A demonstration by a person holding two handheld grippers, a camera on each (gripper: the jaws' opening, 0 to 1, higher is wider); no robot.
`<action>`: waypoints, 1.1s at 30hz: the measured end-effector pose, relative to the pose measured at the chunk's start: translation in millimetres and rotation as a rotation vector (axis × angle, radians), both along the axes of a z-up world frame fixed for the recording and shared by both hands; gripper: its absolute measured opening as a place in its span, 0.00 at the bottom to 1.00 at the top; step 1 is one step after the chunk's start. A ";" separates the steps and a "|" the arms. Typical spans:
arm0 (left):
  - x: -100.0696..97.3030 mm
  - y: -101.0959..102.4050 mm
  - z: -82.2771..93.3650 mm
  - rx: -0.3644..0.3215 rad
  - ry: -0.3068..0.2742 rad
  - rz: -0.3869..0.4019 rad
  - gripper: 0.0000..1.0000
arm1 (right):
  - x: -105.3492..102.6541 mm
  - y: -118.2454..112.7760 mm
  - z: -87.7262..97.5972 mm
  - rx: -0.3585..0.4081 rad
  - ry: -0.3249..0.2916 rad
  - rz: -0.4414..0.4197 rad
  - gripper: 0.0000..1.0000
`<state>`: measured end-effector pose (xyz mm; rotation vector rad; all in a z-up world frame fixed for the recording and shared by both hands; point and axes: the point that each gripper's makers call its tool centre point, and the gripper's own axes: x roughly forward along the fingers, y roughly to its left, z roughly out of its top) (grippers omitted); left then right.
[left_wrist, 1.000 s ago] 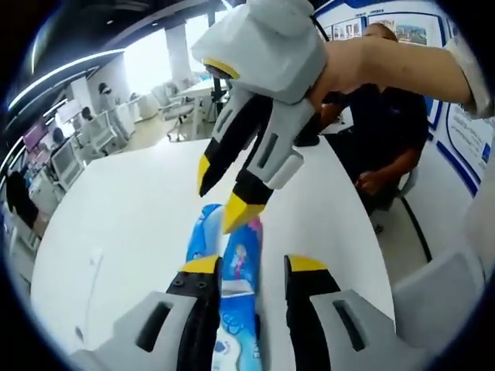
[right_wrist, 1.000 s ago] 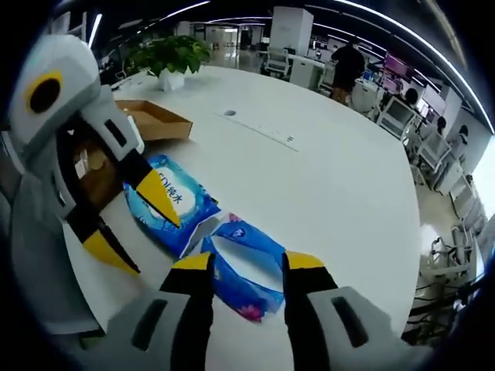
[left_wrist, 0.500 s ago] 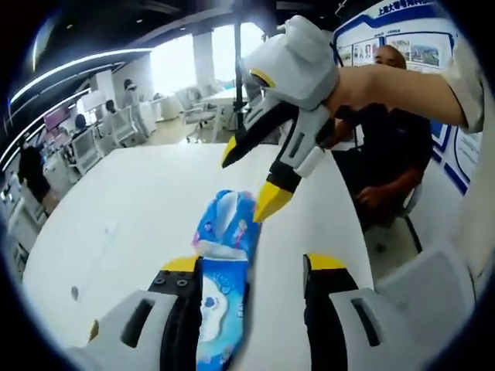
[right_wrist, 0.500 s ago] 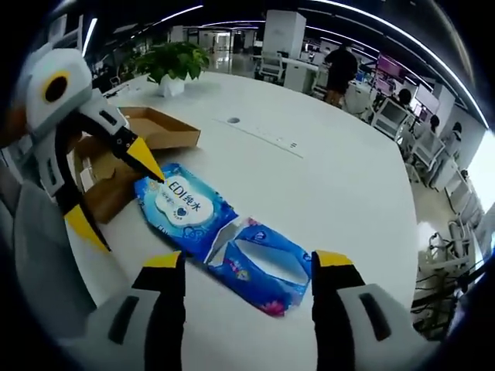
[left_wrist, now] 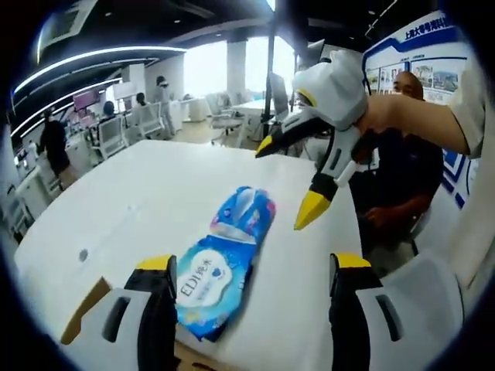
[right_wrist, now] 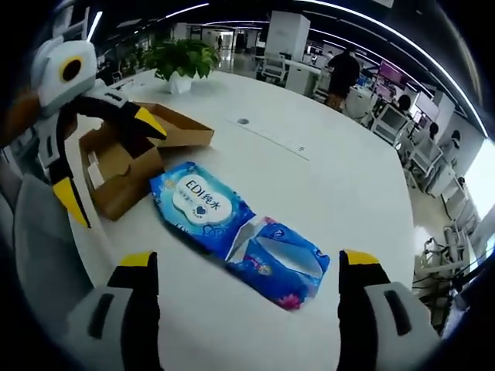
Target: Operate the shoe box by opening the lid, removing the specified soft item, and placing it in the target area until the item is outside and the box remains undamaged.
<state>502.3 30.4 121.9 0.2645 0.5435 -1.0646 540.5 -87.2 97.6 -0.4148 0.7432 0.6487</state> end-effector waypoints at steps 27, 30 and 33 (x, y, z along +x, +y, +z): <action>-12.2 125.6 5.7 -0.012 -0.018 0.246 1.00 | -33.3 70.5 14.6 0.059 0.046 0.174 0.94; -16.3 142.8 5.4 -0.011 -0.016 0.279 1.00 | -37.1 78.8 15.4 0.055 0.054 0.213 0.93; -21.0 157.2 4.8 -0.004 -0.018 0.304 1.00 | -41.8 89.0 15.7 0.057 0.068 0.262 0.91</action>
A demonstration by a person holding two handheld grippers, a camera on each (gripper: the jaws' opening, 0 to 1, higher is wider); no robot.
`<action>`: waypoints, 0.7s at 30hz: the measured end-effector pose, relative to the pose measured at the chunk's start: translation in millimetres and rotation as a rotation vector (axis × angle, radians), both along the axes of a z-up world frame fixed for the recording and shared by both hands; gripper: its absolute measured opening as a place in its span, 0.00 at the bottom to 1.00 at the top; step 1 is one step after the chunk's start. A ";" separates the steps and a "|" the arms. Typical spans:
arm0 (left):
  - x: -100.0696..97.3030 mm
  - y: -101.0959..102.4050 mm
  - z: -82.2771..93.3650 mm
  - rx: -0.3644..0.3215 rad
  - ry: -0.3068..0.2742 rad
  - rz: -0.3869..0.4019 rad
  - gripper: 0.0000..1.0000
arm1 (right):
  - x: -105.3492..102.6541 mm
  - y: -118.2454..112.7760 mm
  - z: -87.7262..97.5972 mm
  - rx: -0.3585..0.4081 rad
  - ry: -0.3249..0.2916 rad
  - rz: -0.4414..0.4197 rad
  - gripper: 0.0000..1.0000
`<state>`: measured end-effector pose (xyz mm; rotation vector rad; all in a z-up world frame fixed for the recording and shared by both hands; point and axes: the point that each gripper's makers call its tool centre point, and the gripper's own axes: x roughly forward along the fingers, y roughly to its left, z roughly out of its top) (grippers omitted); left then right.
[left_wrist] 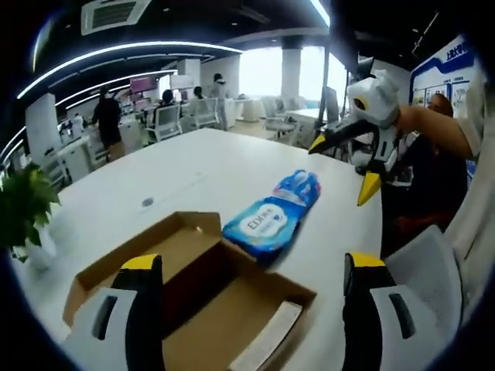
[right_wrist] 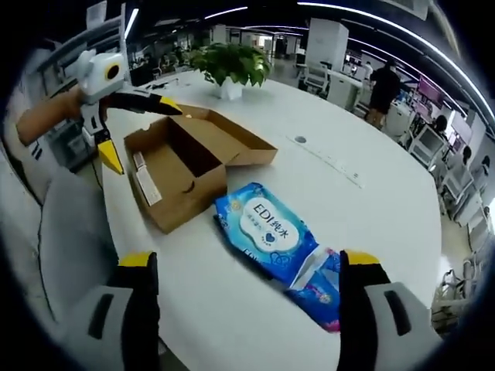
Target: Operate the shoe box by opening the lid, removing the specified soft item, and placing it in the target area until the item is outside and the box remains undamaged.
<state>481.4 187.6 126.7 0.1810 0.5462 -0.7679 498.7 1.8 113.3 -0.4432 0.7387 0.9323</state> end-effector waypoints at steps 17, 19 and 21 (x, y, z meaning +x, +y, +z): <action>-40.1 86.6 -15.9 0.008 0.021 0.204 0.99 | -24.3 53.2 -1.0 0.005 0.030 0.262 0.75; -44.1 94.7 -18.9 0.007 0.028 0.226 0.97 | -26.6 58.3 -1.2 0.006 0.035 0.284 0.73; -48.8 103.9 -22.8 0.014 0.027 0.241 0.96 | -26.5 63.0 -1.9 0.009 0.036 0.301 0.71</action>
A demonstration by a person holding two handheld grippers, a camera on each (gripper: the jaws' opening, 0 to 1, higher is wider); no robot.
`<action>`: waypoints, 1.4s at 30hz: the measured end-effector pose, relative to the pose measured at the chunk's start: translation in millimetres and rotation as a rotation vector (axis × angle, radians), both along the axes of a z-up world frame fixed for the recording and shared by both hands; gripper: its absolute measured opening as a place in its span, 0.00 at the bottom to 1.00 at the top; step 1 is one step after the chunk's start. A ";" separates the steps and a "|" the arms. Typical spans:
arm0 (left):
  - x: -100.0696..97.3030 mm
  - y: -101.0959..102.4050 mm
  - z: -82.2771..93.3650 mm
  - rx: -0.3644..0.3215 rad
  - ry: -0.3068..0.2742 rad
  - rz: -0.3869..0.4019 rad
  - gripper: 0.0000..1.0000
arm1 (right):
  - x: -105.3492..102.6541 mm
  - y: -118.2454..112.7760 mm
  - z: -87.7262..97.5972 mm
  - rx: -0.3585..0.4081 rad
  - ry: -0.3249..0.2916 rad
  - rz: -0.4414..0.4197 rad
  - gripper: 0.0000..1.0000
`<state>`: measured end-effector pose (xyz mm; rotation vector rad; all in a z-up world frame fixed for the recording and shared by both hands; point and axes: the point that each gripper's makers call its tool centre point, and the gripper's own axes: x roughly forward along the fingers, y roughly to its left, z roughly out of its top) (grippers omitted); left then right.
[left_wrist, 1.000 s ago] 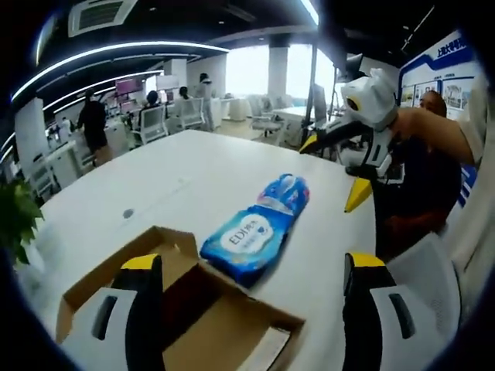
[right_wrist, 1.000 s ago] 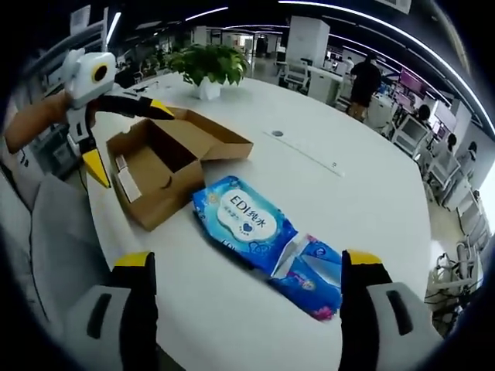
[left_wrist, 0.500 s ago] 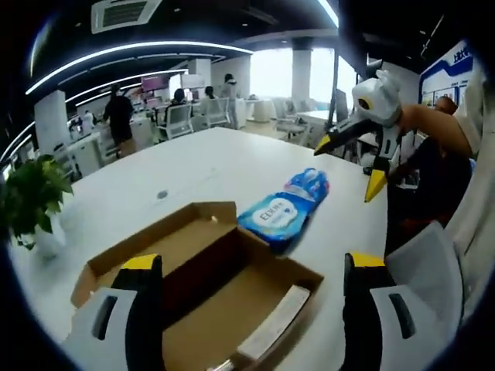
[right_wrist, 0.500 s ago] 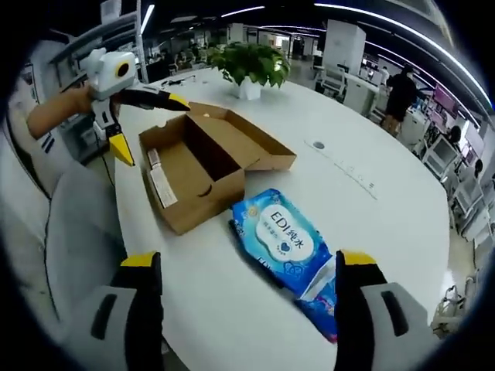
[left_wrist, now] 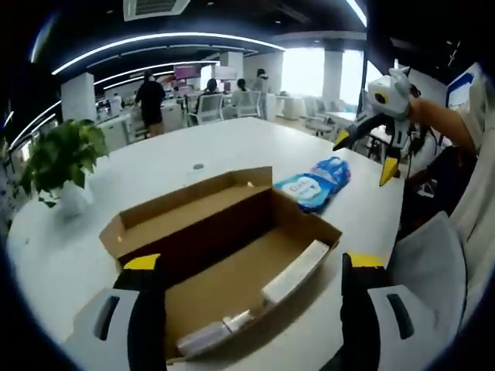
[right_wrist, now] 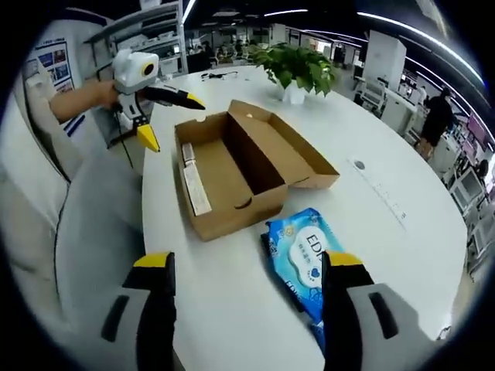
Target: Operate the shoe box by opening the lid, removing the specified soft item, and placing it in the target area until the item is outside and the box remains undamaged.
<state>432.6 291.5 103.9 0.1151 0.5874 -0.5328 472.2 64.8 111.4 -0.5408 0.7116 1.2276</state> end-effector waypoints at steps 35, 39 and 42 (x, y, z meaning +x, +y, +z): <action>-24.9 112.0 -42.1 0.008 0.124 0.374 0.48 | 8.4 85.2 -26.1 -0.029 -0.007 0.292 0.34; -27.0 118.0 -46.5 0.006 0.146 0.414 0.39 | 4.2 94.1 -34.5 -0.049 -0.005 0.330 0.32; -28.3 121.4 -49.0 -0.005 0.166 0.448 0.32 | -0.5 100.0 -39.7 -0.059 0.004 0.357 0.31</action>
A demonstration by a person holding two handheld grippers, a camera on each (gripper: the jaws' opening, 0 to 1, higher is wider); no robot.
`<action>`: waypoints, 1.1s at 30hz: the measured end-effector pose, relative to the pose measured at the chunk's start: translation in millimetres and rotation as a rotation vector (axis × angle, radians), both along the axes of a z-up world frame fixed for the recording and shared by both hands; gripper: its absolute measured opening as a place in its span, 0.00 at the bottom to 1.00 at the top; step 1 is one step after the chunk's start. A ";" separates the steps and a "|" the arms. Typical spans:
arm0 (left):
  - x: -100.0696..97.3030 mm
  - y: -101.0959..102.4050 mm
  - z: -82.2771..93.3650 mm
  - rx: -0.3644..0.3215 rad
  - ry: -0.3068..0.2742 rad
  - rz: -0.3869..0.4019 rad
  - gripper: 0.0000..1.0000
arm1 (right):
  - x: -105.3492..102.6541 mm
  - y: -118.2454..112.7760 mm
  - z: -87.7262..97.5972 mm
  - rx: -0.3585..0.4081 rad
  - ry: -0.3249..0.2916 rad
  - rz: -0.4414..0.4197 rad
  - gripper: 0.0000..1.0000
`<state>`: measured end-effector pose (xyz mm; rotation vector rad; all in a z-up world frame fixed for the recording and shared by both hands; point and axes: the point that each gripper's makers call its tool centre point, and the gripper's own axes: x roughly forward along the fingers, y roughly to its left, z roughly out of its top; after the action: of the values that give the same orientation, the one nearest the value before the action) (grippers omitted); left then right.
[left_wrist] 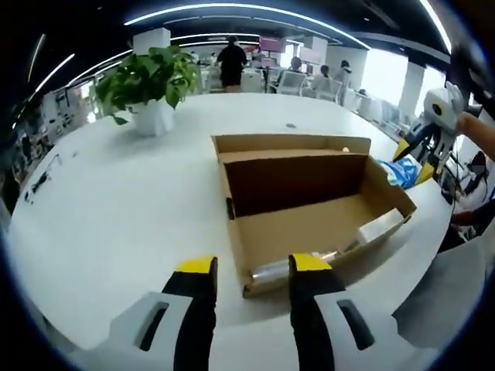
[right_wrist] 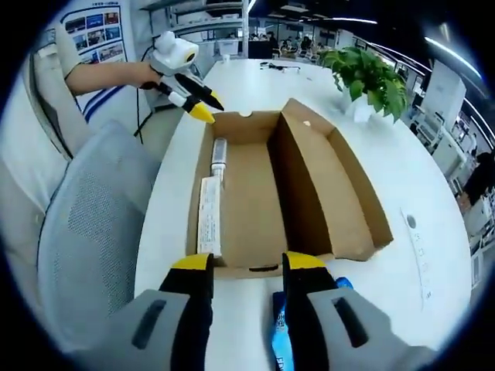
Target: Operate the shoe box by opening the lid, removing the specified soft item, and placing it in the target area until the item is outside and the box remains undamaged.
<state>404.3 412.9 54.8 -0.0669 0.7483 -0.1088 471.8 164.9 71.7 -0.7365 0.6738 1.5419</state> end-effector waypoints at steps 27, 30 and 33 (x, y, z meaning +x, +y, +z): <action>-1.1 6.8 -10.2 -0.026 0.055 0.069 0.03 | -29.7 43.9 -50.6 -0.042 0.190 0.087 0.30; -0.5 7.8 -10.9 -0.030 0.057 0.077 0.03 | -31.3 44.9 -50.5 -0.041 0.189 0.094 0.29; -0.4 7.9 -11.1 -0.028 0.059 0.076 0.03 | -29.9 45.2 -49.9 -0.043 0.167 0.105 0.29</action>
<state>403.9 420.8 43.7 -0.1261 0.8020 -0.0450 441.8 210.0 21.8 -0.6897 0.8050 1.7031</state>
